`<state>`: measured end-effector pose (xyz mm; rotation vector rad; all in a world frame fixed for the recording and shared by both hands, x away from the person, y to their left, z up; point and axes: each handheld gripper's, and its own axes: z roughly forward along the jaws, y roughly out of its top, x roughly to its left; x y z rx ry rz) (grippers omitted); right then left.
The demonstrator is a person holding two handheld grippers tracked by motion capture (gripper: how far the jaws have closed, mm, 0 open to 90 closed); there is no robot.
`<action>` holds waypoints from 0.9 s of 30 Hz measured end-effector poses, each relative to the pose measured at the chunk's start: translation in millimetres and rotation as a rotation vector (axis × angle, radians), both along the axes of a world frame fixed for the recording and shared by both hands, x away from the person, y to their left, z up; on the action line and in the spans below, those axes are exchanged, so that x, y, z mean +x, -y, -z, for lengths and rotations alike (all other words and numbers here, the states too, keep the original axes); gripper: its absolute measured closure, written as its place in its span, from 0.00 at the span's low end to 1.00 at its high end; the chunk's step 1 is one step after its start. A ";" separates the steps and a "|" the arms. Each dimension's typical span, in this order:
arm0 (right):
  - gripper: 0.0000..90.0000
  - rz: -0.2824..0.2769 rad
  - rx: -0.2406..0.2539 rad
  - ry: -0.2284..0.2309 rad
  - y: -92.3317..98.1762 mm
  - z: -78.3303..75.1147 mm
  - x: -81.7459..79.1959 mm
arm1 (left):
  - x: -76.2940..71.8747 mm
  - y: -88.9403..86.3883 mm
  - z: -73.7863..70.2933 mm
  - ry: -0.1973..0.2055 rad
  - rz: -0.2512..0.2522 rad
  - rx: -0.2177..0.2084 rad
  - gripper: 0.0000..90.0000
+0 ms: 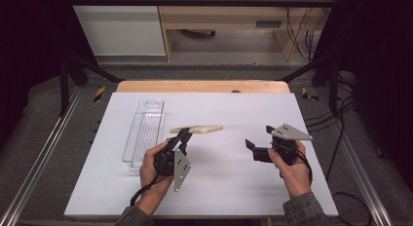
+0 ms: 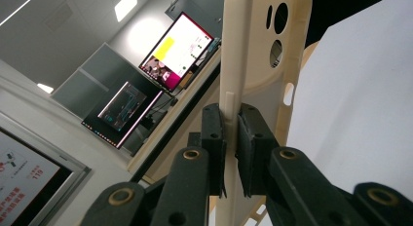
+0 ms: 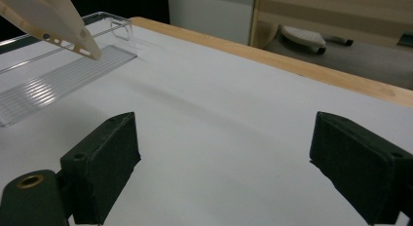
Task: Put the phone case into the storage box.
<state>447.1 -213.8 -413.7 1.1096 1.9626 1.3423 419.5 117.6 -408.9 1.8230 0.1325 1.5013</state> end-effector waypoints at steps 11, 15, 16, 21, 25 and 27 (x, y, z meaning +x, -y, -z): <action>0.07 0.028 0.044 0.064 6.5 24.2 -17.8 | 13.5 -22.8 -17.7 -0.058 -0.033 -0.095 0.91; 0.06 0.029 0.039 0.070 5.9 33.0 -22.6 | 17.7 -32.8 -24.8 -0.067 -0.047 -0.117 0.91; 0.06 0.030 0.038 0.071 5.8 34.8 -23.6 | 18.8 -35.4 -26.5 -0.071 -0.050 -0.125 0.91; 0.05 0.034 0.030 0.079 4.3 42.8 -28.0 | 25.9 -48.5 -34.6 -0.090 -0.063 -0.173 0.91; 0.05 0.037 0.026 0.094 5.0 46.7 -31.9 | 32.1 -58.7 -40.1 -0.104 -0.073 -0.196 0.91; 0.05 0.037 0.022 0.104 5.0 48.9 -33.6 | 35.4 -64.3 -43.0 -0.109 -0.077 -0.214 0.91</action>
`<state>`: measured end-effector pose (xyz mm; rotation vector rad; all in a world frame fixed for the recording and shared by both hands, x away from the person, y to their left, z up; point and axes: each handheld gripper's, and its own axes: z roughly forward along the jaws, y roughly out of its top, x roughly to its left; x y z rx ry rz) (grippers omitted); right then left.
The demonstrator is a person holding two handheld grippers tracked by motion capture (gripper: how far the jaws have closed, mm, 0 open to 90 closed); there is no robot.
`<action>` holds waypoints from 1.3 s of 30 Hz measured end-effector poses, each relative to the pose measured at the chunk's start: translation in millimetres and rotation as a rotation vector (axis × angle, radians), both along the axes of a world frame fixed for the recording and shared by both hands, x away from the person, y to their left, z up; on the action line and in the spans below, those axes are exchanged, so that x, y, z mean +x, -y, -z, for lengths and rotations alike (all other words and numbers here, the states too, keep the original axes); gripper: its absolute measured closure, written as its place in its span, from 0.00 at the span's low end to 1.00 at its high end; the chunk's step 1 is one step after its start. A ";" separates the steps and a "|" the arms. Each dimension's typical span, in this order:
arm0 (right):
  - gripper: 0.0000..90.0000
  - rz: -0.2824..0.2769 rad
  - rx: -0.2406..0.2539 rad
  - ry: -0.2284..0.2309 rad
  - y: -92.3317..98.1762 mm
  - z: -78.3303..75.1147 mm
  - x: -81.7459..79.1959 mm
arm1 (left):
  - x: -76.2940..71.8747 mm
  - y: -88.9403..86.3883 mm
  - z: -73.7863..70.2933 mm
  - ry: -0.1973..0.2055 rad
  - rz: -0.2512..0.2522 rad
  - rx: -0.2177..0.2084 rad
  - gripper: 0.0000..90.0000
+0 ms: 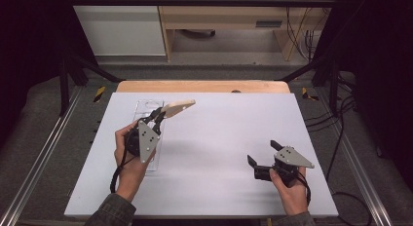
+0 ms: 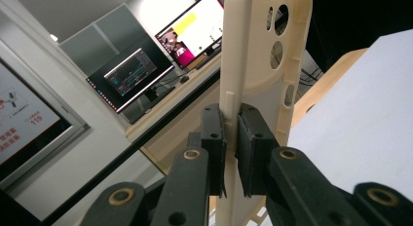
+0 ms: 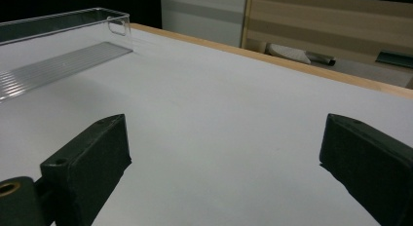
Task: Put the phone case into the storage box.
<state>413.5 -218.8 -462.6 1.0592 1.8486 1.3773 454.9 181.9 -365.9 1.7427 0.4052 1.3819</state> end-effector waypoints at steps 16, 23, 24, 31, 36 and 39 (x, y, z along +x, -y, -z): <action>0.04 -0.008 -0.001 0.051 -8.2 19.1 -12.2 | 20.7 -37.3 -16.4 -0.046 -0.028 -0.088 0.91; 0.04 -0.005 0.010 0.060 -5.6 22.0 -15.8 | 34.3 -57.5 -16.0 -0.088 -0.060 -0.146 0.91; 0.04 -0.005 0.010 0.057 -5.1 22.5 -16.1 | 36.2 -59.1 -14.9 -0.095 -0.062 -0.146 0.91; 0.04 -0.006 0.011 0.058 -6.0 22.9 -15.3 | 49.8 -65.0 -6.1 -0.150 -0.065 -0.170 0.91; 0.04 -0.005 0.010 0.059 -5.6 23.7 -15.3 | 60.6 -68.7 -1.6 -0.197 -0.066 -0.213 0.91; 0.04 -0.003 0.012 0.058 -5.1 23.8 -15.4 | 67.6 -70.7 -1.0 -0.223 -0.070 -0.232 0.91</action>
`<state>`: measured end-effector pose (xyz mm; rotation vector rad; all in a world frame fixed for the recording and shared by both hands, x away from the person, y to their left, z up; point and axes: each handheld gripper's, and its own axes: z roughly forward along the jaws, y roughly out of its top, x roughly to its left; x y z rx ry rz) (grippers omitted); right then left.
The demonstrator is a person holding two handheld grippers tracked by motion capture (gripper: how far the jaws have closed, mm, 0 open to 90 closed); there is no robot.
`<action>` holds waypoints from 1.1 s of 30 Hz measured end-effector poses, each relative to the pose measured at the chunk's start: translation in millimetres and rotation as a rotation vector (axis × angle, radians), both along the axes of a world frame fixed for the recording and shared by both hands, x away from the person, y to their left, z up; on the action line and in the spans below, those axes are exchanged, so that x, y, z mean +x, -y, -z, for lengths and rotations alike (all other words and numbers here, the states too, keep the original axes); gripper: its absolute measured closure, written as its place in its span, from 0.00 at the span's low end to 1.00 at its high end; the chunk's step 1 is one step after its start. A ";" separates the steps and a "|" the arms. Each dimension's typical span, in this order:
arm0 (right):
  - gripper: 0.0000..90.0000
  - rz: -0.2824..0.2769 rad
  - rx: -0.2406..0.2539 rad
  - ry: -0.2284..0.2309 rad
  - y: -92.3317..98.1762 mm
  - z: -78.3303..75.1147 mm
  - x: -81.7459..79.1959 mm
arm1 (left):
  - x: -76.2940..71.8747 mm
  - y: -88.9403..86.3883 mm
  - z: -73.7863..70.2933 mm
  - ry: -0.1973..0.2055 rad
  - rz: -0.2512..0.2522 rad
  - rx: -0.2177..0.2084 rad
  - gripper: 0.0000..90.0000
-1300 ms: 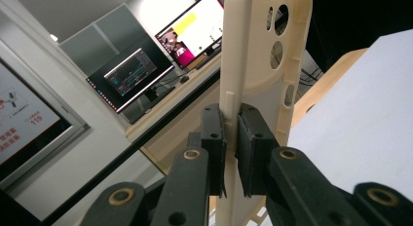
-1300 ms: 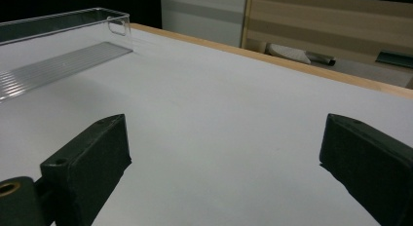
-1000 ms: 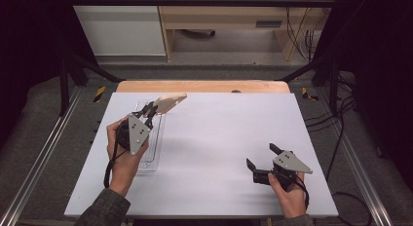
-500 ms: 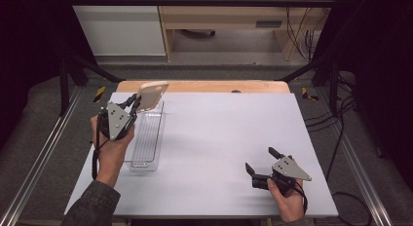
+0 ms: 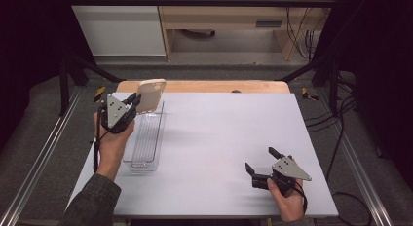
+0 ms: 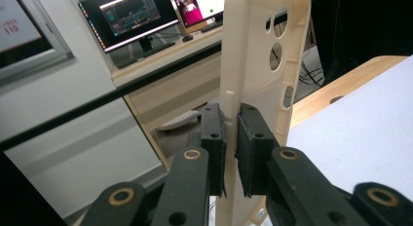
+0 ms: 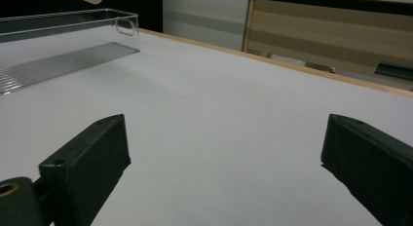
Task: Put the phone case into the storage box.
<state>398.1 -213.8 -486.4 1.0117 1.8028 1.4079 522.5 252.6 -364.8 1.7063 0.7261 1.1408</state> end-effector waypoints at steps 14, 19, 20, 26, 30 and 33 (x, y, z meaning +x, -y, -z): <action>0.04 0.007 0.008 0.001 1.6 1.1 1.3 | 38.1 -9.6 5.4 -0.108 -0.016 -0.038 0.91; 0.04 0.005 0.008 -0.005 0.2 1.9 2.2 | 47.5 -14.1 13.3 -0.146 -0.026 -0.046 0.91; 0.04 0.005 0.007 -0.005 0.2 2.2 2.6 | 49.0 -14.8 14.8 -0.151 -0.026 -0.047 0.91; 0.04 0.005 0.005 -0.009 -0.6 3.3 4.2 | 55.3 -16.7 21.0 -0.175 -0.015 -0.056 0.91; 0.04 0.007 0.003 -0.009 -0.9 3.5 4.2 | 58.3 -18.7 24.5 -0.191 -0.008 -0.064 0.91; 0.04 0.005 0.002 -0.009 -1.5 3.5 4.3 | 60.1 -20.5 26.5 -0.192 0.008 -0.074 0.91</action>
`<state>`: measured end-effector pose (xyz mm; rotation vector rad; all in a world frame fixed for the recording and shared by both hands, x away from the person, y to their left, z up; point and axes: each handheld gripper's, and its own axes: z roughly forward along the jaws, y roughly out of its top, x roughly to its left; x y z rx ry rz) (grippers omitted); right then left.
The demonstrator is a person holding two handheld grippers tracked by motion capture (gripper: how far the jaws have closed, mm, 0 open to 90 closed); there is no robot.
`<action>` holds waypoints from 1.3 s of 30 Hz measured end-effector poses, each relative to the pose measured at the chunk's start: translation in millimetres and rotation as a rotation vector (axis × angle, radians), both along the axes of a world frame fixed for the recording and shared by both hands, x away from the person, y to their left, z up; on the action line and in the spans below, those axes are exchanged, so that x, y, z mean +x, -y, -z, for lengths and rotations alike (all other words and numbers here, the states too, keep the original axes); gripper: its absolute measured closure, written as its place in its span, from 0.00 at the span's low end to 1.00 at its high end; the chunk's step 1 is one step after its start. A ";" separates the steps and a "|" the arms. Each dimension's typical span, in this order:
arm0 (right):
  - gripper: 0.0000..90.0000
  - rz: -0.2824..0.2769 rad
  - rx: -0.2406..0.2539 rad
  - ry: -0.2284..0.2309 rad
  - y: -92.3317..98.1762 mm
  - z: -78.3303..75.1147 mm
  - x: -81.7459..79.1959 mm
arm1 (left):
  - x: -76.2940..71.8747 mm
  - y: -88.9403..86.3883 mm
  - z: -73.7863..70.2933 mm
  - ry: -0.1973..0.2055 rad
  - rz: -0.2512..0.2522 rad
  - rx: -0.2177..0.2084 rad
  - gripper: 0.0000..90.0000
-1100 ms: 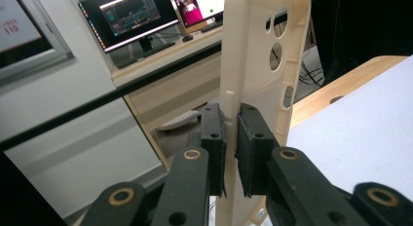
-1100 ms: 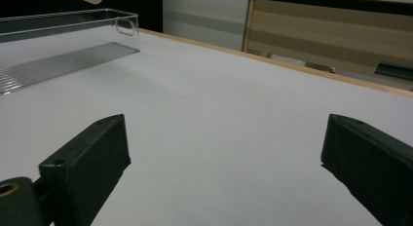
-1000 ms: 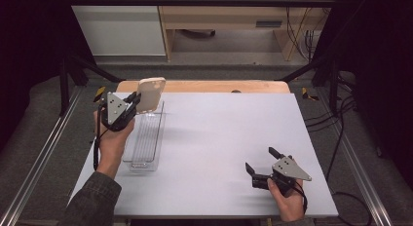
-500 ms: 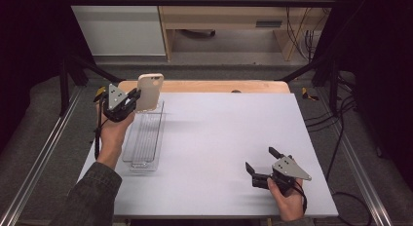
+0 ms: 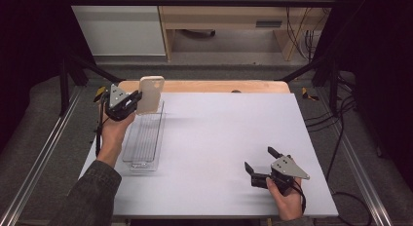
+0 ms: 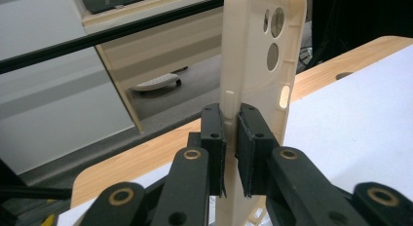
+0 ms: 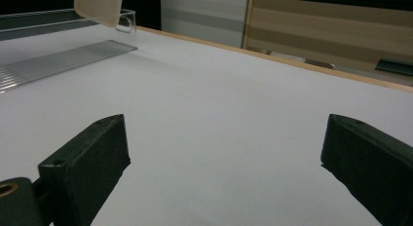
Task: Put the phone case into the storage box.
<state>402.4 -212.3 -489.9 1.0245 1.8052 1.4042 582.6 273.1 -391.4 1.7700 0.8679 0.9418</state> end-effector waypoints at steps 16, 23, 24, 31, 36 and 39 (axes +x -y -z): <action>0.04 -0.002 0.000 -0.006 -0.6 0.9 0.2 | 6.7 -3.7 18.4 -0.037 0.012 0.013 0.91; 0.04 -0.002 0.000 -0.008 -0.5 1.3 0.5 | 8.0 -6.0 22.7 -0.047 0.012 -0.003 0.91; 0.04 -0.001 -0.001 -0.008 -0.6 1.3 0.5 | 8.0 -5.7 23.1 -0.048 0.015 -0.007 0.91; 0.04 0.000 -0.002 -0.008 -0.6 1.4 0.4 | 8.1 -7.7 26.8 -0.060 0.017 -0.028 0.91; 0.04 -0.003 -0.004 -0.011 -1.1 1.8 0.7 | 8.4 -8.9 28.7 -0.067 0.018 -0.045 0.91; 0.04 -0.005 -0.006 -0.013 -1.4 2.1 0.9 | 8.2 -9.2 29.8 -0.069 0.017 -0.048 0.91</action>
